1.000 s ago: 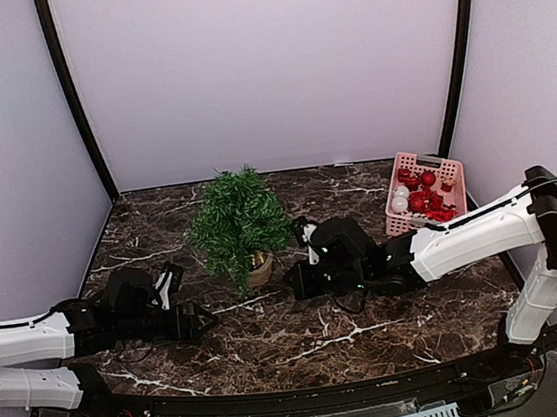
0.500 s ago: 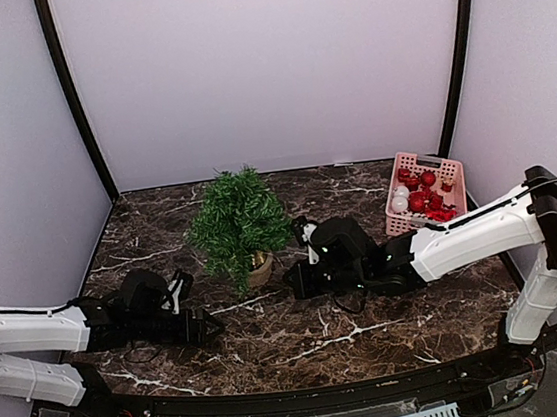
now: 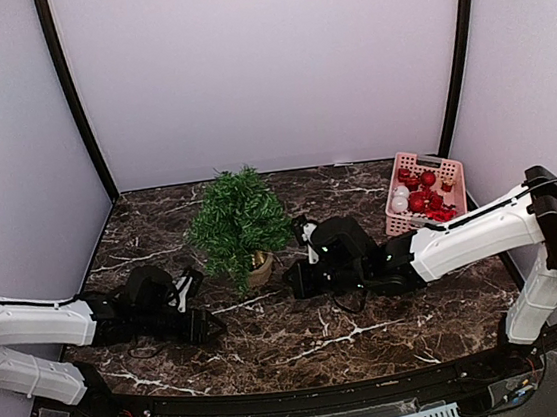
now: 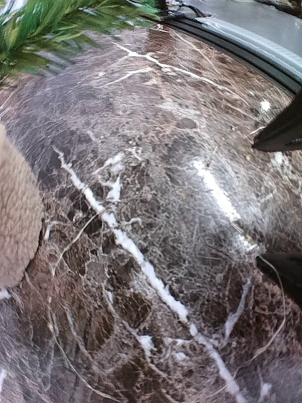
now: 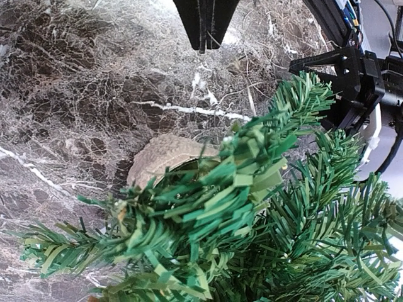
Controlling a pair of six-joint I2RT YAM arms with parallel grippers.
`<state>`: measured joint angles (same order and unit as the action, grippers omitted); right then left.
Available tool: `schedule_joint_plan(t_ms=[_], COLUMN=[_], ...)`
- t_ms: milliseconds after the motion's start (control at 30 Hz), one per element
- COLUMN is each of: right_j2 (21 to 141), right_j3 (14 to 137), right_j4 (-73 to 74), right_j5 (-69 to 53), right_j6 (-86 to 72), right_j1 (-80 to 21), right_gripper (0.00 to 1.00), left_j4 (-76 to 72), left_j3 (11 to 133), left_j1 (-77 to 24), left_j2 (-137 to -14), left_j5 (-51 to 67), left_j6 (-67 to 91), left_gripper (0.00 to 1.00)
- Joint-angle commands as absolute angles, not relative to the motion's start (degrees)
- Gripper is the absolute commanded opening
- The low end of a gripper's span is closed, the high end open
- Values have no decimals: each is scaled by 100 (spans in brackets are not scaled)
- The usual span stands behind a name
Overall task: Decorate the small christmas tree
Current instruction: Wrap the light string in the gap of the branches.
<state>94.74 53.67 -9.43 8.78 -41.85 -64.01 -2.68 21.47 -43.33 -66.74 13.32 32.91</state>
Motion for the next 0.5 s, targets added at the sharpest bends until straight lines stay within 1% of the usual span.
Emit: schedule_joint_plan(t_ms=[0, 67, 100, 133, 167, 200, 267, 333, 400, 467], right_j2=[9578, 9581, 9588, 9582, 9580, 9574, 9540, 9467, 9327, 9101], right_j3=[5493, 5501, 5506, 5505, 5517, 5519, 5524, 5513, 5451, 5322], right_j4=[-1229, -1230, -1223, -1210, -1191, -1175, -1133, -1089, -1029, -992], right_j5=[860, 869, 870, 874, 885, 895, 903, 900, 926, 956], right_j6=[-4114, -4124, -4117, -4114, -4110, -4103, -4090, -4085, -4079, -4068], right_j1=[-6378, -6381, -6382, -6377, -6381, -6374, -6356, -6318, -6283, -6244], right_gripper=[0, 0, 0, 0, 0, 0, 0, 1, 13, 35], left_j4=[-32, -35, -33, -34, -30, -41, -36, 48, 203, 295], left_j3=[2335, 2338, 2338, 2338, 2338, 2349, 2407, 2544, 2725, 2950], left_j1=[-4332, -4353, -4364, -4371, -4397, -4446, -4568, -4738, -4924, -5118], left_j2=[-6710, -6642, -6608, -6523, -6483, -6391, -6252, -6136, -6055, -6006], left_j5=[1420, 1465, 1497, 1585, 1632, 1742, 1884, 1978, 2045, 2097], left_j6=[3036, 3070, 3099, 3109, 3122, 3125, 3113, 3083, 3049, 3068], left_gripper=[44, 22, 18, 11, 8, 3, 0, 0, 0, 0])
